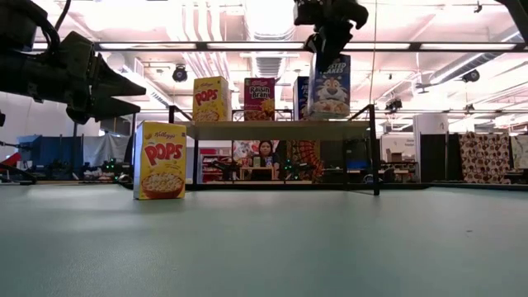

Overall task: Stack cereal on shelf
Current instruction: Put the blue cereal box on the shelf

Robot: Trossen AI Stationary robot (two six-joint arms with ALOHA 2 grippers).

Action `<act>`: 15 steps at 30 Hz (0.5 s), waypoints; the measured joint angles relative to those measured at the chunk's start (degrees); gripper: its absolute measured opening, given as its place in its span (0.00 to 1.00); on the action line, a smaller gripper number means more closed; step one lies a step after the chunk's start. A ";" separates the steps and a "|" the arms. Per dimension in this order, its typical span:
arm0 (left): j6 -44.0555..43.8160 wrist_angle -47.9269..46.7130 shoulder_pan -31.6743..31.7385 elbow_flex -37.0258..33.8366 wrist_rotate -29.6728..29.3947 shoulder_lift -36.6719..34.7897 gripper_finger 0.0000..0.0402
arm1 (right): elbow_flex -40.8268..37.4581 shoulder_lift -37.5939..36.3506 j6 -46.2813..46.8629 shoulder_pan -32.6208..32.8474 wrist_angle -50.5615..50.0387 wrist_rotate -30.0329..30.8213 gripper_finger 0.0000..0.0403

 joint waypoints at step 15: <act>0.00 0.01 0.00 0.00 0.01 0.00 0.96 | 0.47 1.31 -0.16 -1.94 2.64 1.25 0.35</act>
